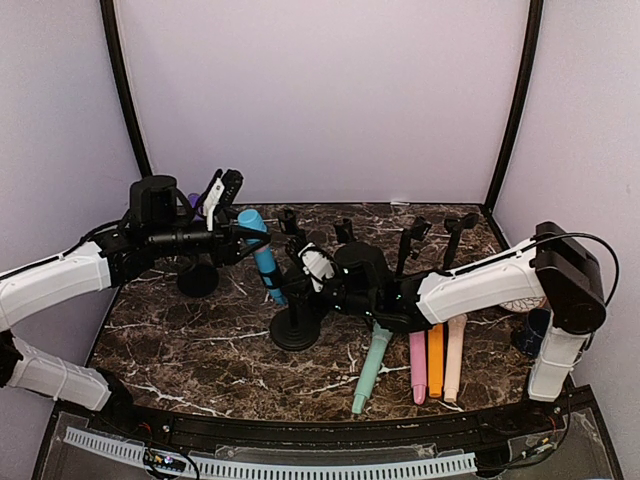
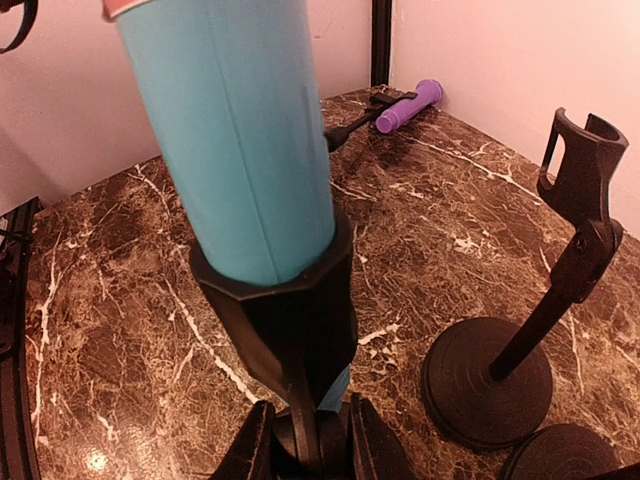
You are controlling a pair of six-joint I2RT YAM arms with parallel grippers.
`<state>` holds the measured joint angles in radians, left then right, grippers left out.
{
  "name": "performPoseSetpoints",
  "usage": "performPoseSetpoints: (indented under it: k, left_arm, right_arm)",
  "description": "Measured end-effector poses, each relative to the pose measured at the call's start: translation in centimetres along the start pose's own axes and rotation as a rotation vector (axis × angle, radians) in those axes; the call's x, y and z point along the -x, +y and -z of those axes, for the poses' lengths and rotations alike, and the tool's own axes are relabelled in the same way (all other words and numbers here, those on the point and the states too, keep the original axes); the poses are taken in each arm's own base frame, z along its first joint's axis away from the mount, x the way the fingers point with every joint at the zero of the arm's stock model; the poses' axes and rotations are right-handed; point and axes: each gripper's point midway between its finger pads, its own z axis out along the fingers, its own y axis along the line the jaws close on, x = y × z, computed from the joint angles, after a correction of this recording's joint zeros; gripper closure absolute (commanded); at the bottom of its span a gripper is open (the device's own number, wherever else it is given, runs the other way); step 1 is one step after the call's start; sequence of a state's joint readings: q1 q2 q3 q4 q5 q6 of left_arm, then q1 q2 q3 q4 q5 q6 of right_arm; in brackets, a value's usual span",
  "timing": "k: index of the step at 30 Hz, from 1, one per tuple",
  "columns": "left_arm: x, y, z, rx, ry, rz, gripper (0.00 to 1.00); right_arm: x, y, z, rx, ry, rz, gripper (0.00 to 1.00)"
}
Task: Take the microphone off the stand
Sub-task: Remove the microphone from the microphone stand.
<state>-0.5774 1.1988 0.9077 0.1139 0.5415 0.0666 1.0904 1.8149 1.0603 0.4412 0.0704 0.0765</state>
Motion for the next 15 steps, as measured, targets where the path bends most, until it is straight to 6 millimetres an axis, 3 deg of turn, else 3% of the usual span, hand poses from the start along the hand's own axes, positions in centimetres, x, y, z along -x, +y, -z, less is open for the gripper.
performPoseSetpoints:
  k: [15]
  left_arm:
    - [0.25,-0.75,0.09,0.074,0.015,-0.102,1.00]
  right_arm:
    - [0.09,-0.17,-0.05,0.018,-0.002,-0.012,1.00]
